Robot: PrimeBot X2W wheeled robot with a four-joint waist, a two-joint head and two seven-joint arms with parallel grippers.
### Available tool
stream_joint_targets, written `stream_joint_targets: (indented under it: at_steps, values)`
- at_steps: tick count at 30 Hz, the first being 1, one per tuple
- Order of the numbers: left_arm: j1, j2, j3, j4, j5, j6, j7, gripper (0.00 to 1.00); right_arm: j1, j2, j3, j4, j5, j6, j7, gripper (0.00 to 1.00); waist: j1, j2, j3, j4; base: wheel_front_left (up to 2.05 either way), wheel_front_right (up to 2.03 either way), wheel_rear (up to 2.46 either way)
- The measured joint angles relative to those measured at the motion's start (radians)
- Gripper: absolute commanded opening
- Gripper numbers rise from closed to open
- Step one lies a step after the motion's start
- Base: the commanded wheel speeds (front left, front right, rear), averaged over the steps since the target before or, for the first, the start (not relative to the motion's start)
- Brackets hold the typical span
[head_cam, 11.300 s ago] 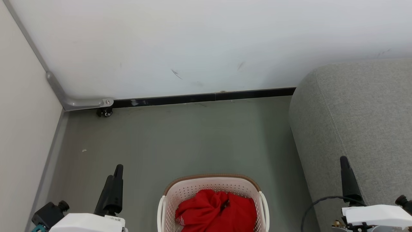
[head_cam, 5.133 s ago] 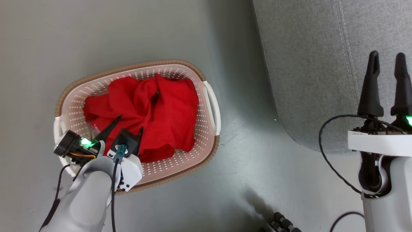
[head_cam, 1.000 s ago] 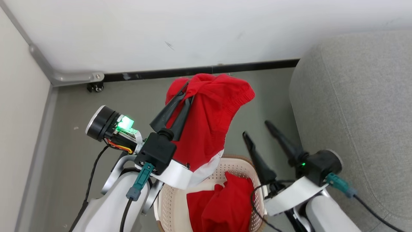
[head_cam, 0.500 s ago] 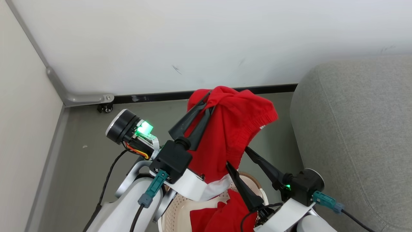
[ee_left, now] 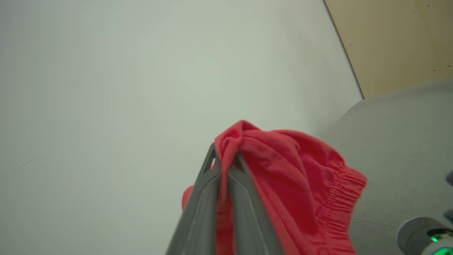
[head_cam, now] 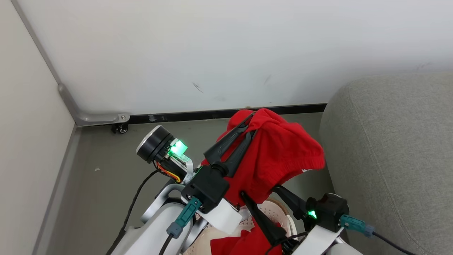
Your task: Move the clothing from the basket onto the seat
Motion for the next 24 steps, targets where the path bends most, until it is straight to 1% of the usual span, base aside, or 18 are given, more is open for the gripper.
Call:
stream_joint_targets:
  at_steps: [6,9,17,18,19,20,21,22,23,24]
  values:
    - [0.000,-0.003,-0.015,0.020,0.009,-0.001,0.000,0.00,-0.020,-0.005,0.007,-0.013,0.073,0.000,0.010,1.00,0.0000,0.0000,-0.001,0.008,0.00,0.00,0.00]
    - [0.001,-0.010,-0.020,0.032,0.009,-0.001,0.000,0.00,-0.037,-0.007,0.030,-0.013,0.086,0.000,0.017,1.00,0.0000,0.0000,0.000,0.010,0.00,0.00,0.00]
    - [0.001,-0.022,-0.033,0.043,0.009,-0.001,0.004,0.00,-0.087,-0.014,0.041,-0.008,0.092,0.000,0.016,1.00,0.0000,0.0000,0.005,0.011,0.00,0.00,0.00]
    - [0.001,-0.024,-0.035,0.045,0.009,-0.001,0.004,0.00,-0.095,-0.014,0.045,-0.006,0.091,0.000,0.015,0.93,0.0000,0.0000,0.006,0.010,0.00,0.00,0.00]
    - [0.001,-0.028,-0.036,0.048,0.009,-0.001,0.004,0.00,-0.102,-0.015,0.046,-0.006,0.091,0.000,0.014,0.71,0.0000,0.0000,0.007,0.010,0.00,0.00,0.00]
    - [0.001,-0.031,-0.038,0.051,0.009,-0.001,0.004,0.00,-0.107,-0.015,0.046,-0.006,0.087,0.000,0.012,0.47,0.0000,0.0000,0.007,0.010,0.00,0.00,0.00]
    - [0.001,-0.034,-0.040,0.053,0.009,-0.001,0.005,0.00,-0.115,-0.015,0.048,-0.006,0.081,0.000,0.006,0.39,0.0000,0.0000,0.008,0.010,0.00,0.00,0.00]
    - [0.001,-0.035,-0.040,0.056,0.009,-0.001,0.005,0.00,-0.122,-0.015,0.048,-0.007,0.079,0.000,0.005,0.34,0.0000,0.0000,0.008,0.010,0.00,0.00,0.00]
    - [0.001,-0.035,-0.040,0.056,0.009,-0.001,0.005,0.00,-0.122,-0.015,0.048,-0.007,0.079,0.000,0.005,0.20,0.0000,0.0000,0.008,0.010,0.00,0.00,0.00]
    - [0.001,-0.036,-0.040,0.058,0.008,-0.001,0.005,0.00,-0.125,-0.016,0.048,-0.008,0.073,0.000,0.003,0.10,0.0000,0.0000,0.009,0.010,0.00,0.00,0.00]
